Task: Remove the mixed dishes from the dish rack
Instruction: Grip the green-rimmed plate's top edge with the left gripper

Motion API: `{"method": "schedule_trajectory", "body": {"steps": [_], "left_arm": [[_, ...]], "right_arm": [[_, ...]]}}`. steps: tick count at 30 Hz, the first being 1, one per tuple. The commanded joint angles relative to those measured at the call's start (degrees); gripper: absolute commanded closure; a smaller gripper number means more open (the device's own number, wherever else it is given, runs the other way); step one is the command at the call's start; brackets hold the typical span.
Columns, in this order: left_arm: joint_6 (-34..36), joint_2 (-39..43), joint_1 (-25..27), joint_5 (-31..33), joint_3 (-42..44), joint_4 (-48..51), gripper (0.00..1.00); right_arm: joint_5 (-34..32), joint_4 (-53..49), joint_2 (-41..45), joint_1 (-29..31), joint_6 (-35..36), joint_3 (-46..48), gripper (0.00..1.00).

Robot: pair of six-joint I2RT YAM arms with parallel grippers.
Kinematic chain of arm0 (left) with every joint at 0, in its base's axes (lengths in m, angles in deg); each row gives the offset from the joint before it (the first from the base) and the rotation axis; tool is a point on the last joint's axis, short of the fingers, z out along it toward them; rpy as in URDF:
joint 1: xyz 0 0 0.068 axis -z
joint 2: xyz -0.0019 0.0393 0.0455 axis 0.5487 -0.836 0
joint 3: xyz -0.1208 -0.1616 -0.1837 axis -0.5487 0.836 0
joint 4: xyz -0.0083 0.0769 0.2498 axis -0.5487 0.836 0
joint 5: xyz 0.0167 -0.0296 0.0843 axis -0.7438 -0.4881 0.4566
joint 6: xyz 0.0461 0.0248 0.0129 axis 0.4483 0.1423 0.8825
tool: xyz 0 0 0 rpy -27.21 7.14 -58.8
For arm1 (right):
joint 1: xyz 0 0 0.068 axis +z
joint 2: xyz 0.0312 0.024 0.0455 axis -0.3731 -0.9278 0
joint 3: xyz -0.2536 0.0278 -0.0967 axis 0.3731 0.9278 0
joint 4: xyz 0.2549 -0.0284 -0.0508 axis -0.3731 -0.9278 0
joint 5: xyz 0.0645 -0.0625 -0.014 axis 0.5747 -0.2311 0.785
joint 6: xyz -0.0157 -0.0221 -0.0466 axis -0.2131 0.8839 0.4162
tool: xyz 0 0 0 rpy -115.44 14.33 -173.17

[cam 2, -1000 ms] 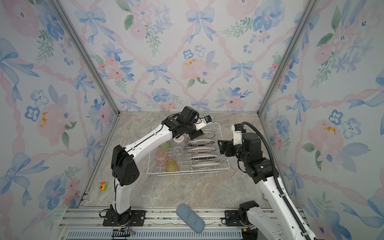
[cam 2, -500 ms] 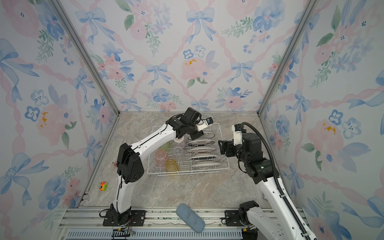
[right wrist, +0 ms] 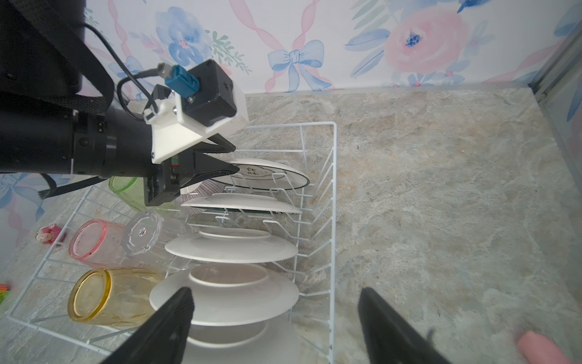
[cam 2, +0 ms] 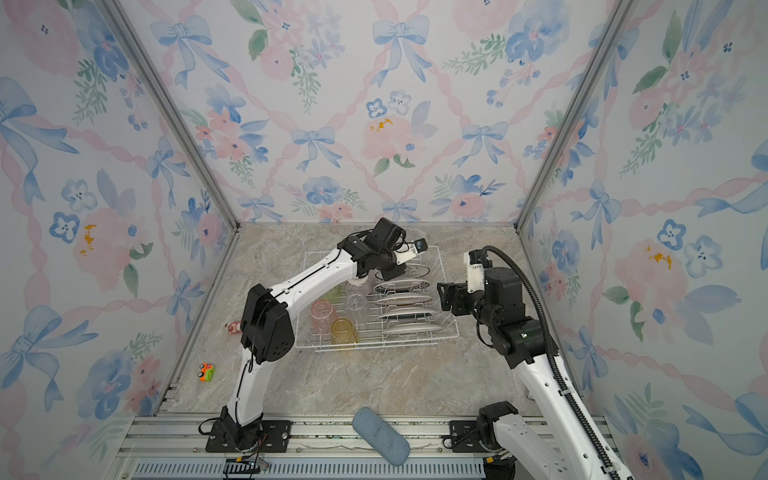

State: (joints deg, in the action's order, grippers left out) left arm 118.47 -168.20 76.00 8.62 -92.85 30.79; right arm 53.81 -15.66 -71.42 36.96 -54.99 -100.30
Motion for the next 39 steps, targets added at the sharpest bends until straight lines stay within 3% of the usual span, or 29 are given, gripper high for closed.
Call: {"method": "schedule_trajectory", "body": {"steps": [1, 11, 17, 27, 39], "left_arm": [[0.88, -1.29, -0.33, 0.77, -1.51, 0.92, 0.79], [1.46, -1.66, -0.14, 1.93, -2.59, 0.77, 0.88], [3.63, -2.09, 0.08, 2.62, -3.08, 0.68, 1.0], [7.07, -3.23, 1.52, 8.44, -4.88, 0.33, 1.0], [3.63, -1.18, 1.75, 9.96, -9.58, -0.03, 1.0]], "right_arm": [[0.11, -0.81, 0.6, -0.55, 0.7, 1.04, 0.15], [0.24, -0.83, 0.84, -0.63, 0.5, 1.39, 0.15], [0.15, -1.07, 1.39, -0.63, 0.45, 1.63, 0.15], [-0.06, -1.33, 2.9, -0.72, 0.09, 2.3, 0.15], [0.62, 0.18, 3.64, -0.73, -0.81, 3.08, 0.15]]}}
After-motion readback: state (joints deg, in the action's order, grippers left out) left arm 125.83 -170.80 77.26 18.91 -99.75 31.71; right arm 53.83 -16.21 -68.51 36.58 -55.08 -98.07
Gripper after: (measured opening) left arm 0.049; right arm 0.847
